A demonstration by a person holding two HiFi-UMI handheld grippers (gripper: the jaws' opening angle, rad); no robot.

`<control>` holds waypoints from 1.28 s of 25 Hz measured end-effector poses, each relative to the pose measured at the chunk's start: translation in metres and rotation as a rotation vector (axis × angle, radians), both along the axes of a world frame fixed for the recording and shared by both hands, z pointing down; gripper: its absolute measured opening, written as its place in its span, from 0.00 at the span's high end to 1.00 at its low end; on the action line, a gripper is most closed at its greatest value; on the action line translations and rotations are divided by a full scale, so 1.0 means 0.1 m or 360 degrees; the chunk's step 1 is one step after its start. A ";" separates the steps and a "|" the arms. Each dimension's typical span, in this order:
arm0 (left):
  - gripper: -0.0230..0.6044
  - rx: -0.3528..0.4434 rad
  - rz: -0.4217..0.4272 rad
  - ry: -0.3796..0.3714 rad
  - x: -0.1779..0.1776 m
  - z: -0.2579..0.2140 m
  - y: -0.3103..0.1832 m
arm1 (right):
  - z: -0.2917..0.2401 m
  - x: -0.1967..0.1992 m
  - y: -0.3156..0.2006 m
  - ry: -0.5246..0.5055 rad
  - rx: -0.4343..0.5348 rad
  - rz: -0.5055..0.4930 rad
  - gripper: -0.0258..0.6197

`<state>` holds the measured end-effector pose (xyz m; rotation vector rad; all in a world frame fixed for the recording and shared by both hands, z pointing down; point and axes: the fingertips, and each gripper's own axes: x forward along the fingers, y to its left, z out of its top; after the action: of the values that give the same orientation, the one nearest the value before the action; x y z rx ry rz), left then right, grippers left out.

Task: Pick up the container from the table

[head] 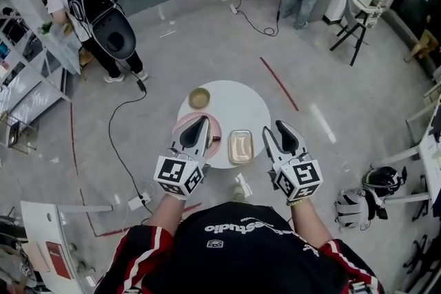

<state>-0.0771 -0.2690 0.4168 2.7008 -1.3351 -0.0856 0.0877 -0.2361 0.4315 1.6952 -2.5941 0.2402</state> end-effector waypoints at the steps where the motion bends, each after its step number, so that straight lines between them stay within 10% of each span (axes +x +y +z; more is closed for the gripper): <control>1: 0.92 -0.0003 -0.0002 -0.0001 0.00 0.02 -0.01 | 0.03 0.01 -0.01 0.0001 -0.0007 0.0001 0.72; 32: 0.92 -0.0044 -0.0123 0.0038 0.12 0.31 -0.41 | 1.99 0.27 -0.57 -0.0255 -0.0638 -0.0097 0.72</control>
<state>-0.0648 -0.3099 0.4476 2.6175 -1.4229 -0.1054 0.1151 -0.2926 0.6301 1.5057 -2.4727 0.8595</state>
